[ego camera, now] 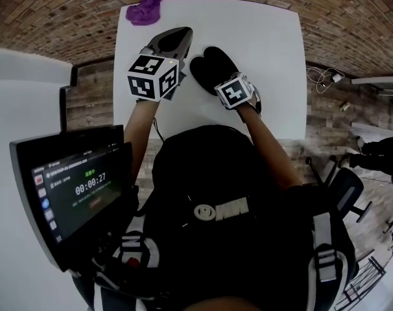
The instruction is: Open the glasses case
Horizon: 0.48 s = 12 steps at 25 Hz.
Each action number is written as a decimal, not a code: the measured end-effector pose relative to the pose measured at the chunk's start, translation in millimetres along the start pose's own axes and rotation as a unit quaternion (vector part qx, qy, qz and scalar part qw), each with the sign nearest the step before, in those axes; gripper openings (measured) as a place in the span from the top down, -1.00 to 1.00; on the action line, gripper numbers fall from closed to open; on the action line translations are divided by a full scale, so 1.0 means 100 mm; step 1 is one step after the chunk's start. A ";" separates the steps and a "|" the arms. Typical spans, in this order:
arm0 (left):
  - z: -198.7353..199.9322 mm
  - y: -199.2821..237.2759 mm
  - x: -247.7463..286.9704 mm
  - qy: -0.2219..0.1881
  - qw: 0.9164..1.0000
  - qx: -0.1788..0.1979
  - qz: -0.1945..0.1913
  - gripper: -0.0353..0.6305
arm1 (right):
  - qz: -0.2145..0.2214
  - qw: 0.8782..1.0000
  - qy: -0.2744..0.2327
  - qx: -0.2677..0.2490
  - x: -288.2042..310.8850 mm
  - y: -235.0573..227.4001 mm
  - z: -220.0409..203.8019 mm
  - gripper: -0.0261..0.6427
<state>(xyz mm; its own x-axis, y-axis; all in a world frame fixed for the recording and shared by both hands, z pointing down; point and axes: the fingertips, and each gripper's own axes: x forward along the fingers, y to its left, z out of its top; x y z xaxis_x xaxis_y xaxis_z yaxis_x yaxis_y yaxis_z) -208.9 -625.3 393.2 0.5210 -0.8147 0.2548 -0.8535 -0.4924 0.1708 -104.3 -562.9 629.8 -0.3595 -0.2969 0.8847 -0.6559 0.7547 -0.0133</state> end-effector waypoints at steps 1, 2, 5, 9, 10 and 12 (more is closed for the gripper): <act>0.00 -0.01 0.01 0.001 1.000 0.000 -0.002 0.88 | 0.010 1.000 -0.001 0.010 0.02 0.02 0.01 0.74; -0.01 -0.02 0.01 0.002 1.000 0.000 -0.004 0.88 | 0.025 0.999 -0.005 0.026 0.03 0.06 0.01 0.73; -0.04 -0.05 0.02 0.005 1.000 -0.002 -0.012 0.88 | 0.047 0.995 -0.063 0.061 -0.07 0.05 0.15 0.71; -0.03 -0.04 0.07 0.004 1.000 -0.003 -0.016 0.88 | 0.067 0.982 -0.152 0.090 -0.38 -0.03 0.48 0.49; -0.02 -0.05 0.07 0.002 1.000 -0.004 -0.018 0.88 | 0.070 0.977 -0.176 0.100 -0.48 -0.06 0.57 0.40; 0.02 -0.07 0.04 -0.007 1.000 -0.001 -0.019 0.88 | 0.059 0.962 -0.241 0.112 -0.79 -0.16 0.79 0.36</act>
<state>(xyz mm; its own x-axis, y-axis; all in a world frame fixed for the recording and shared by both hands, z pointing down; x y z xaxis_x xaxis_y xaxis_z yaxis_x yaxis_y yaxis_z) -200.9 -625.4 390.8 0.5533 -0.7990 0.2355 -0.8327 -0.5232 0.1815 -117.7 -597.4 523.0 -0.6708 -0.4937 0.5534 -0.6986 0.6712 -0.2480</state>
